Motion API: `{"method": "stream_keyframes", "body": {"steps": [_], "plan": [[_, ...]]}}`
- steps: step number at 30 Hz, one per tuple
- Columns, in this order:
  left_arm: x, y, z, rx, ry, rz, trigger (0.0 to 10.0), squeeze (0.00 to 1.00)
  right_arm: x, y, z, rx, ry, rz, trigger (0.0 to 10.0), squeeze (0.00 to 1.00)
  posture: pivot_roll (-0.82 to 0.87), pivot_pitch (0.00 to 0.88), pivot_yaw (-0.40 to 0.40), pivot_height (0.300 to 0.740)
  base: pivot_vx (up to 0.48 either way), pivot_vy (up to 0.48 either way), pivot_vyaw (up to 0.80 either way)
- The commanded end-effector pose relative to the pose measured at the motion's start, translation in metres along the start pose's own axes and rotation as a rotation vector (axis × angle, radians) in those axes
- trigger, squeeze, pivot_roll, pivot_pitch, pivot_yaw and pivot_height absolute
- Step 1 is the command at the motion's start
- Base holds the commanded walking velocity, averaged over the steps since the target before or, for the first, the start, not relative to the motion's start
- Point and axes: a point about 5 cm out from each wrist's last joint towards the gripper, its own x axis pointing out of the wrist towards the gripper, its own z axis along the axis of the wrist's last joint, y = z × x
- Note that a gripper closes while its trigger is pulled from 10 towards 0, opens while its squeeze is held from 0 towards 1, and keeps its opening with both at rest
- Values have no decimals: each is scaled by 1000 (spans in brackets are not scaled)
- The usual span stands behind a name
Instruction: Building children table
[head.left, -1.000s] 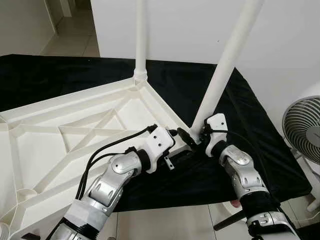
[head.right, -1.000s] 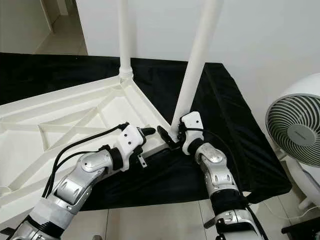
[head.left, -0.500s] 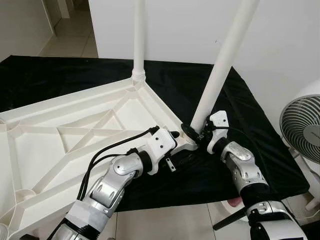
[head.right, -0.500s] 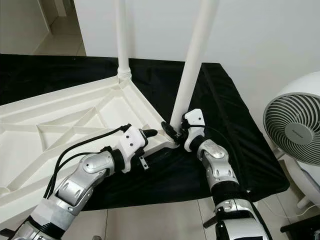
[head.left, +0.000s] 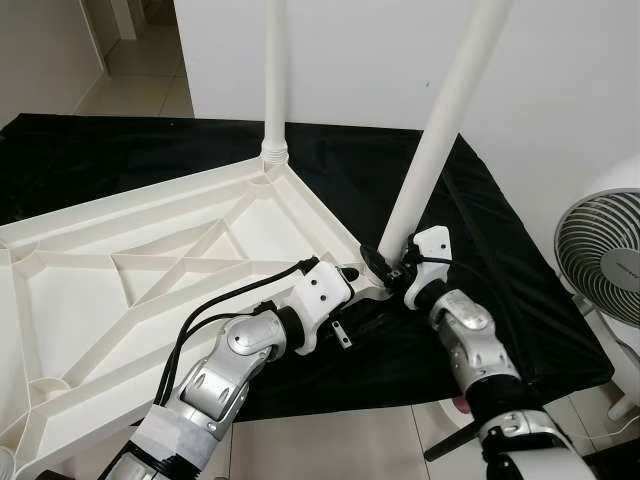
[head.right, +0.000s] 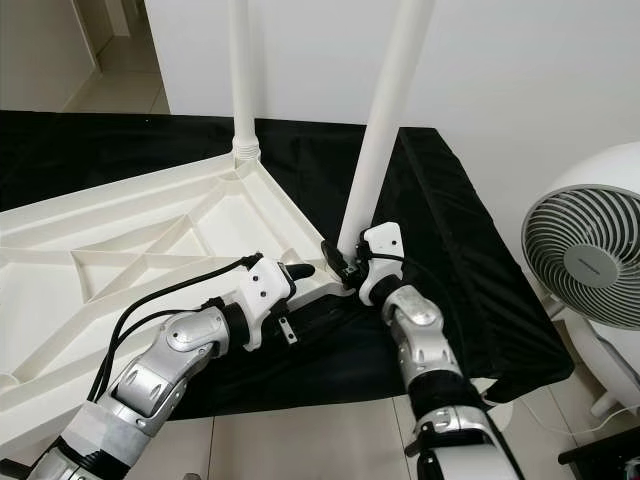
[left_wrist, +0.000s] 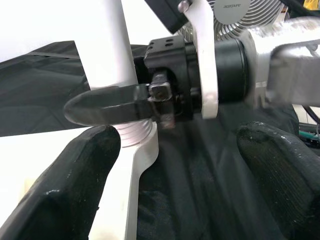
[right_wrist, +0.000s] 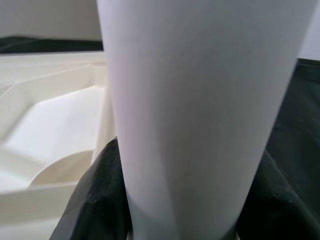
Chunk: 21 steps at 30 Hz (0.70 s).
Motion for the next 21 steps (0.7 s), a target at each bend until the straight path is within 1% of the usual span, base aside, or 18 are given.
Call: {"method": "stream_keyframes", "body": {"steps": [1,2,4,5,6,7,8,9,10,11,12,13,14,15,16,17,21], "plan": [[1,-5,-1,4,12,-42,10000,0,-7,-2,-16,16,88,-71,10000,0,111,33,-62,740,0,0,0],[1,-5,-1,4,13,-42,10000,0,-9,-3,-17,19,90,-119,10000,0,108,34,-60,740,0,0,0],[1,-5,-1,4,13,-42,10000,0,-9,-3,-17,19,90,-119,10000,0,108,34,-60,740,0,0,0],[1,-6,-2,3,15,-44,10000,0,-11,-4,-18,23,91,-190,10000,0,105,35,-60,740,0,0,0],[1,-6,-2,3,15,-44,10000,0,-11,-4,-18,23,91,-190,10000,0,105,35,-60,740,0,0,0],[1,-6,-3,1,16,-45,10000,0,-13,-3,-18,26,89,-254,10000,0,104,36,-60,740,0,0,0],[1,-6,-3,0,17,-46,10000,0,-15,0,-18,31,82,-314,10000,0,102,36,-59,740,0,0,0],[1,-6,-3,0,17,-46,10000,0,-15,0,-18,31,82,-314,10000,0,102,36,-59,740,0,0,0],[1,-7,-3,-2,17,-47,10000,0,-17,6,-17,56,67,-370,10000,0,103,37,-61,740,0,0,0],[1,-7,-3,-2,17,-47,10000,0,-17,6,-17,56,67,-370,10000,0,103,37,-61,740,0,0,0],[1,-7,-3,-2,17,-48,10000,0,-19,12,-15,74,54,-413,10000,0,103,36,-62,740,0,0,0],[1,-7,-3,-2,17,-48,10000,0,-19,12,-15,74,54,-413,10000,0,103,36,-62,740,0,0,0],[1,-7,-4,-3,18,-48,10000,0,-19,18,-13,94,45,-444,10000,0,104,35,-61,740,0,0,0],[1,-7,-4,-3,18,-48,10000,0,-19,18,-13,94,45,-444,10000,0,104,35,-61,740,0,0,0],[1,-7,-4,-4,18,-47,10000,0,-20,27,-11,108,39,-449,10000,0,104,37,-62,740,0,0,0],[1,-7,-4,-4,18,-46,10000,0,-19,33,-10,115,38,-424,10000,0,103,36,-62,740,0,0,0],[1,-7,-3,-4,18,-46,10000,0,-18,36,-9,114,34,-407,10000,0,102,38,-62,740,0,0,0]]}}
